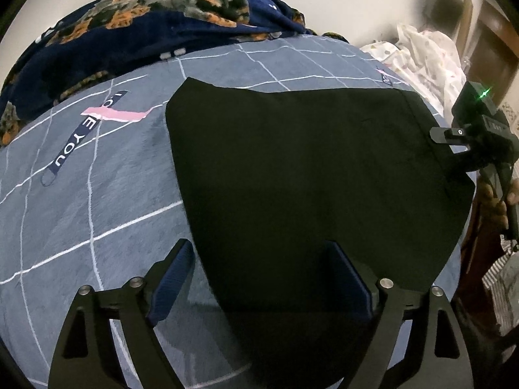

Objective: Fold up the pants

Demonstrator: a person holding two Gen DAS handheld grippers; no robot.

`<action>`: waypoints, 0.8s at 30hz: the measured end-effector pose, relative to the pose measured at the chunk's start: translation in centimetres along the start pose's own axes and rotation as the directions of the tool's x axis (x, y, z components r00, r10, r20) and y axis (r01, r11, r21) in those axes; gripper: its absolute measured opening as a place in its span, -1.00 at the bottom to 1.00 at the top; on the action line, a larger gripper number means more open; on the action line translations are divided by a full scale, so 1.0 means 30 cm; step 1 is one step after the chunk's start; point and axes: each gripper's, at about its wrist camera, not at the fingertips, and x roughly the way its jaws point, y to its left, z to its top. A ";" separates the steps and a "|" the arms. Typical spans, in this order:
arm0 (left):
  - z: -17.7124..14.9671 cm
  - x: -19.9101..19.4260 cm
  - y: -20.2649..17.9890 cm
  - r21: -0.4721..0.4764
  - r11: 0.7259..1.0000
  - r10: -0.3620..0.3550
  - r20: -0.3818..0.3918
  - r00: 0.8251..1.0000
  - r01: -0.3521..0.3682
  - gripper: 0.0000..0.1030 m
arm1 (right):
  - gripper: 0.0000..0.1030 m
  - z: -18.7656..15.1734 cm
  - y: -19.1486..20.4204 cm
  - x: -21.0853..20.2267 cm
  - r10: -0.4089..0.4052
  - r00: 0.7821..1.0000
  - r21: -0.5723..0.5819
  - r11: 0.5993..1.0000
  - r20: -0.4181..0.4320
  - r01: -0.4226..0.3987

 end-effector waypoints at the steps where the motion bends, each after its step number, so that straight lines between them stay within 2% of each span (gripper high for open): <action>1: 0.007 0.005 0.000 0.002 1.000 -0.002 -0.004 1.000 0.002 0.67 | 0.40 0.000 0.002 0.002 -0.001 1.000 -0.002 1.000 -0.003 0.001; 5: 0.021 0.020 -0.007 0.004 1.000 -0.017 -0.018 1.000 0.018 0.68 | 0.40 0.000 0.010 0.009 -0.001 1.000 -0.009 1.000 -0.010 0.000; 8: 0.037 0.038 -0.006 0.002 0.999 -0.044 -0.036 0.998 0.044 0.70 | 0.33 0.002 0.007 0.010 0.006 1.000 -0.014 1.000 -0.019 -0.006; 12: 0.058 0.050 0.004 0.009 0.991 -0.136 -0.055 0.989 0.137 0.70 | -0.02 0.004 -0.015 0.014 0.009 0.999 -0.008 1.000 -0.034 -0.010; 15: 0.073 0.050 0.044 -0.014 0.968 -0.250 -0.065 0.966 0.250 0.65 | -0.13 0.004 -0.034 0.012 0.023 0.999 0.000 1.000 -0.042 -0.023; 17: 0.083 0.052 0.076 -0.039 0.957 -0.290 -0.075 0.954 0.287 0.48 | -0.13 0.009 -0.038 0.013 0.027 0.998 -0.002 1.000 -0.053 -0.027; 19: 0.090 0.051 0.115 -0.057 0.948 -0.318 -0.092 0.944 0.314 0.19 | -0.13 0.016 -0.039 0.014 0.027 0.997 -0.006 1.000 -0.066 -0.028; 20: 0.092 0.051 0.129 -0.061 0.943 -0.331 -0.100 0.938 0.326 0.16 | -0.13 0.016 -0.040 0.013 0.029 0.997 -0.008 1.000 -0.069 -0.029; 22: 0.094 0.060 0.155 -0.080 0.921 -0.388 -0.121 0.914 0.380 0.15 | -0.13 0.021 -0.049 0.014 0.040 0.996 0.004 0.999 -0.078 -0.040; 24: 0.103 0.067 0.177 -0.103 0.906 -0.422 -0.132 0.897 0.410 0.16 | -0.13 0.032 -0.054 0.017 0.048 0.995 0.015 0.999 -0.089 -0.047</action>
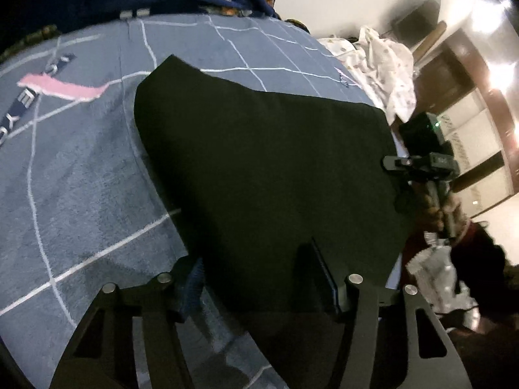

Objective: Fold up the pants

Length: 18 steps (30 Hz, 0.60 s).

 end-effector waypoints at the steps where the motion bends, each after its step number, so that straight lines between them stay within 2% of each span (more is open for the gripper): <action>1: 0.009 0.003 0.003 -0.006 1.000 -0.014 -0.010 1.000 0.014 0.30 | -0.13 0.001 0.001 0.002 -0.002 1.000 -0.005 1.000 -0.002 0.002; 2: 0.019 0.007 0.001 -0.006 0.999 -0.036 -0.016 0.999 0.036 0.40 | -0.13 0.001 0.002 0.003 -0.003 1.000 -0.006 1.000 -0.002 0.003; 3: 0.028 0.014 -0.004 -0.004 0.998 -0.062 -0.017 0.998 0.062 0.63 | -0.12 0.001 0.002 0.003 -0.004 1.000 -0.005 1.000 -0.001 0.004; 4: 0.033 0.022 -0.010 -0.003 0.997 -0.077 -0.015 0.997 0.077 0.76 | -0.10 0.004 0.001 0.004 -0.002 1.000 -0.002 1.000 -0.002 0.002; 5: 0.037 0.027 -0.018 0.001 0.997 -0.078 -0.010 0.997 0.078 0.79 | -0.09 0.003 0.002 0.005 0.000 1.000 0.001 1.000 -0.001 0.000; 8: 0.059 0.057 -0.058 0.052 0.998 -0.025 0.014 1.000 0.024 0.79 | -0.05 -0.003 0.016 0.012 -0.012 1.000 -0.030 0.999 0.016 0.012; 9: 0.064 0.063 -0.062 0.053 0.999 -0.007 0.023 1.000 0.006 0.62 | -0.10 -0.009 0.019 0.014 -0.019 1.000 -0.034 0.999 0.022 0.019; 10: 0.073 0.072 -0.066 0.056 0.998 0.029 0.033 0.999 -0.030 0.12 | -0.20 -0.016 0.017 0.013 -0.026 0.999 -0.034 0.999 0.025 0.027; 11: 0.077 0.078 -0.066 0.063 0.996 0.067 0.036 0.997 -0.069 -0.20 | -0.24 -0.018 0.017 0.015 -0.031 0.999 -0.034 0.999 0.027 0.032; 12: 0.077 0.083 -0.073 0.063 0.993 0.094 0.036 0.995 -0.096 -0.30 | -0.30 -0.018 0.015 0.015 -0.033 0.999 -0.031 0.999 0.030 0.034; 14: 0.069 0.085 -0.101 0.076 0.986 0.148 0.050 0.988 -0.151 -0.36 | -0.37 -0.023 0.008 0.020 -0.016 0.999 -0.009 1.000 0.041 0.016; 16: 0.052 0.082 -0.181 0.152 0.953 0.250 0.090 0.964 -0.262 -0.47 | -0.43 -0.029 0.009 0.023 0.001 0.999 0.006 1.000 0.053 -0.001; 18: 0.036 0.072 -0.221 0.178 0.930 0.303 0.128 0.945 -0.322 -0.50 | -0.47 -0.038 0.008 0.016 0.031 0.997 0.029 0.999 0.071 -0.033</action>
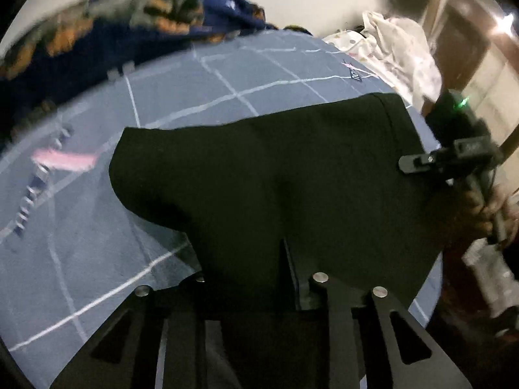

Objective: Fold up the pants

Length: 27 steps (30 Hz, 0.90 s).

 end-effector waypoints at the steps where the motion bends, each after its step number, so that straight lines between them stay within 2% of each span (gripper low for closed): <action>1: -0.004 -0.012 -0.009 0.000 1.000 0.021 0.015 1.000 -0.021 -0.50 | -0.48 -0.003 0.003 -0.004 0.012 1.000 0.005 1.000 0.007 -0.012; 6: -0.022 -0.060 -0.005 -0.022 0.997 0.072 0.042 0.997 -0.071 -0.51 | -0.51 -0.027 0.022 -0.011 0.064 0.998 0.038 0.997 0.028 -0.065; 14: -0.041 -0.158 0.000 0.000 0.986 0.168 0.093 0.981 -0.168 -0.51 | -0.52 -0.046 0.113 0.023 0.114 0.993 0.033 0.993 0.027 -0.115; 27: -0.100 -0.291 0.159 -0.075 0.969 0.244 0.139 0.960 -0.235 -0.51 | -0.52 -0.016 0.277 0.180 0.137 0.991 0.013 0.991 -0.011 -0.137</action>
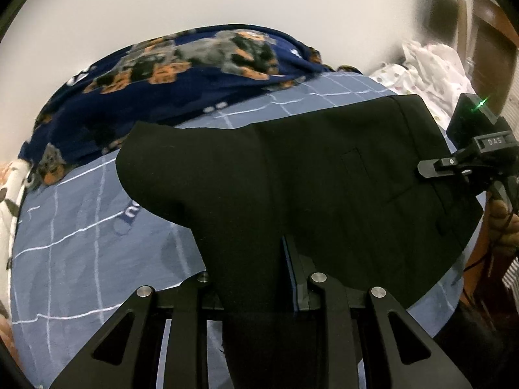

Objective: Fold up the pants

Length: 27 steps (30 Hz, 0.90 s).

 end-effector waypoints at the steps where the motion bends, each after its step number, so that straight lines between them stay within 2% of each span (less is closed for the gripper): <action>1: -0.002 -0.005 0.020 -0.006 1.000 0.005 0.003 1.000 -0.005 -0.51 | -0.52 0.004 0.014 0.018 0.001 1.000 -0.004 1.000 -0.005 -0.001; 15: 0.036 -0.057 0.430 -0.124 0.983 0.144 0.044 0.989 -0.137 -0.51 | -0.52 0.166 0.203 0.413 0.048 0.993 -0.049 0.997 -0.106 -0.053; 20: 0.073 -0.026 0.564 -0.160 0.972 0.184 0.044 0.982 -0.175 -0.51 | -0.52 0.261 0.254 0.568 0.065 0.989 -0.059 0.996 -0.131 -0.073; 27: 0.129 0.077 0.695 -0.196 0.961 0.206 0.037 0.978 -0.195 -0.51 | -0.52 0.388 0.246 0.695 0.074 0.988 -0.052 0.995 -0.133 -0.082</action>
